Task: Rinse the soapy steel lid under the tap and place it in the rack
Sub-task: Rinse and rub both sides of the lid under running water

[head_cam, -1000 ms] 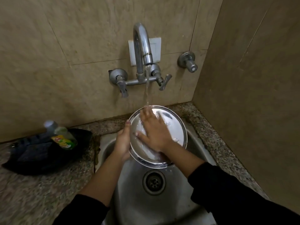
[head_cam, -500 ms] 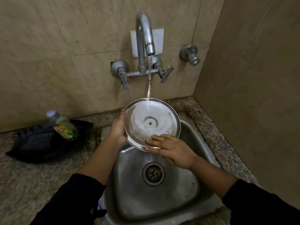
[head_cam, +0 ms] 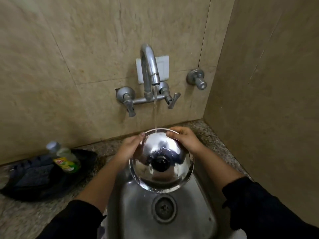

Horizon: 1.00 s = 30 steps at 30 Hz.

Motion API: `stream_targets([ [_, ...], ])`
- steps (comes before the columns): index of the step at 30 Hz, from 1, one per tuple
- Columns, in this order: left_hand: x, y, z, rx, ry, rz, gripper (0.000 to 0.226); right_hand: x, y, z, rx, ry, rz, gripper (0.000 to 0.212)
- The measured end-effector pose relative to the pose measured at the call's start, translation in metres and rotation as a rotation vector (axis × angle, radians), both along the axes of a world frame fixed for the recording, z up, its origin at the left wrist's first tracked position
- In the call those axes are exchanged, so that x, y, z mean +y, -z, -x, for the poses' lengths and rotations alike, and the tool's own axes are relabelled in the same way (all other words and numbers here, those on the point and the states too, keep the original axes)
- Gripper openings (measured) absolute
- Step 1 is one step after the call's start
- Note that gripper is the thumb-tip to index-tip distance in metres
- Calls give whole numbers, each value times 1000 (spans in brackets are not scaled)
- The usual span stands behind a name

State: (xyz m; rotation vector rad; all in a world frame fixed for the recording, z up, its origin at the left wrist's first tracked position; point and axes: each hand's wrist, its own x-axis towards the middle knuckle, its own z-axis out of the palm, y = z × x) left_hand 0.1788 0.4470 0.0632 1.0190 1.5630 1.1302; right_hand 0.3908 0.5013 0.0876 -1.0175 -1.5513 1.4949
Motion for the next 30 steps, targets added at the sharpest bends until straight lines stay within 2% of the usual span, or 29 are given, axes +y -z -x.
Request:
stream_targets([
  [3,-2,-1,12,-49,42,-43,38,14,-1,4,36,-42,64,5],
  [6,-3,-5,9,-76,-3,-96,28,26,-8,15,-97,17,-20,15],
  [8,-3,-8,5,-141,-14,-141,26,30,-14,26,-366,33,-287,24],
  [10,-4,-16,3,-177,10,-170,26,29,-22,44,-691,-22,-750,30],
  [11,-4,-20,2,-170,40,-177,26,26,-25,52,-750,-109,-940,31],
  [13,-7,-24,4,-159,57,-192,28,27,-27,58,-757,-219,-1090,28],
  [14,-10,-22,6,-162,21,-204,30,29,-26,54,-748,-193,-1042,29],
  [17,-21,-14,14,-269,-129,-185,28,37,-19,36,-670,66,-621,41],
  [18,-23,-12,17,-331,-120,-134,25,36,-17,36,-685,141,-575,43],
  [20,-25,-18,24,-416,34,13,22,33,-18,46,-731,176,-577,49],
  [23,-21,-27,34,-357,207,101,34,27,-28,66,-760,20,-636,56],
  [26,-18,-28,31,-248,80,32,26,24,-28,72,-816,-34,-745,57],
  [30,-20,-17,32,-372,-123,22,31,7,0,55,-683,243,-725,29],
])
